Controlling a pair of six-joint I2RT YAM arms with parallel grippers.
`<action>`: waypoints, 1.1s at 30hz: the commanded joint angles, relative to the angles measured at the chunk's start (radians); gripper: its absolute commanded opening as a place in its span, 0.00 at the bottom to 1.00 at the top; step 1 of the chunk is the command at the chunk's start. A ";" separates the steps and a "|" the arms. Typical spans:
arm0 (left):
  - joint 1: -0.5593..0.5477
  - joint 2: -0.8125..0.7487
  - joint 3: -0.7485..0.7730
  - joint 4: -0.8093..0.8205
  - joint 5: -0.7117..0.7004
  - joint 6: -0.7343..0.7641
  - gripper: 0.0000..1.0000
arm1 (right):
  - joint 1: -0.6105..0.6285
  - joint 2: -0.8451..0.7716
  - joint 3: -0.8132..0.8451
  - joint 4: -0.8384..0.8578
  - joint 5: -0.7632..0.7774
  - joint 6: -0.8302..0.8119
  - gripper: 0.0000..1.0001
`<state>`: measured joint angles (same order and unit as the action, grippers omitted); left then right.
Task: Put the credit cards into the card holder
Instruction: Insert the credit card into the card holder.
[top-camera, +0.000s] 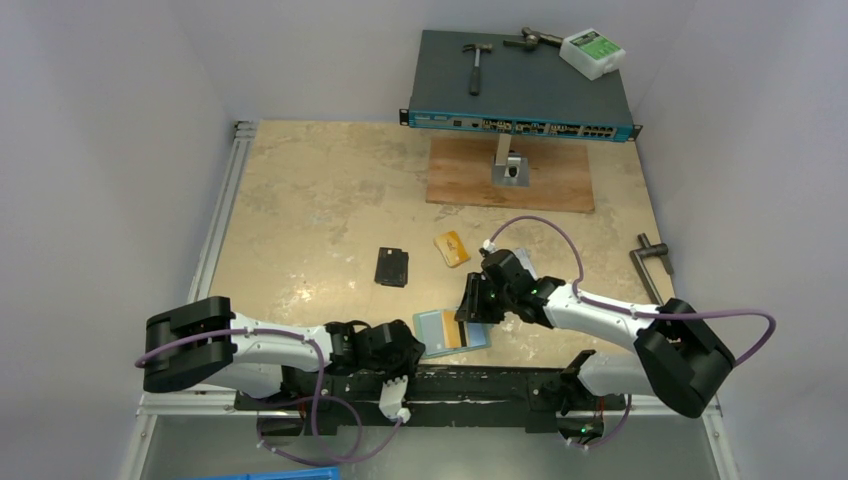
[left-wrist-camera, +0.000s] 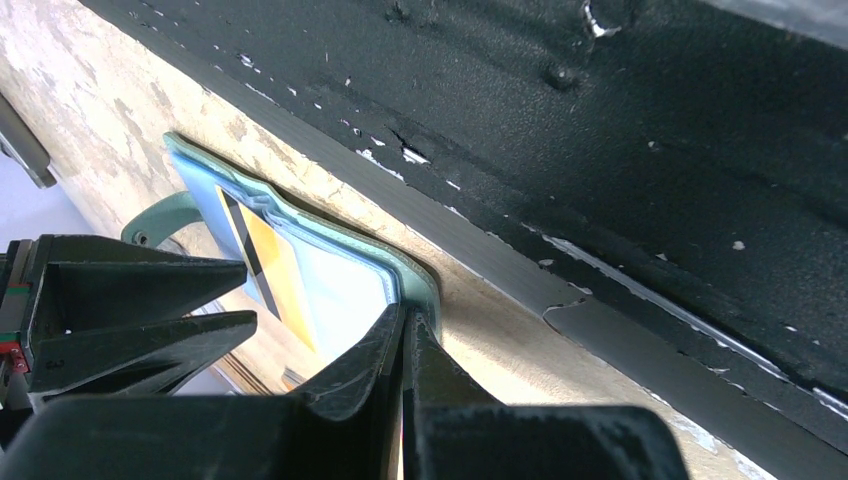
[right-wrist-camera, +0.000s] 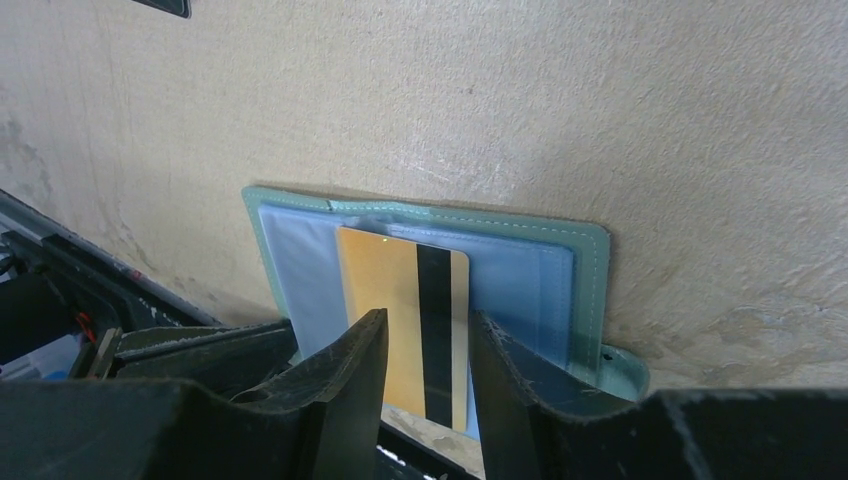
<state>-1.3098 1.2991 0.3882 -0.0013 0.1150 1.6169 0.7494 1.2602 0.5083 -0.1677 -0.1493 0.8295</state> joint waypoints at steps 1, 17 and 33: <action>-0.017 0.017 -0.028 -0.136 0.055 -0.002 0.00 | -0.005 0.004 0.003 0.047 -0.028 -0.001 0.35; -0.019 0.012 -0.031 -0.138 0.053 -0.006 0.00 | -0.004 0.001 0.007 0.045 -0.032 -0.019 0.32; -0.019 0.013 -0.032 -0.139 0.051 -0.003 0.00 | -0.004 -0.015 -0.061 0.085 -0.093 0.007 0.39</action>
<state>-1.3117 1.2991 0.3882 -0.0017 0.1116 1.6176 0.7471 1.2270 0.4522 -0.1207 -0.2104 0.8364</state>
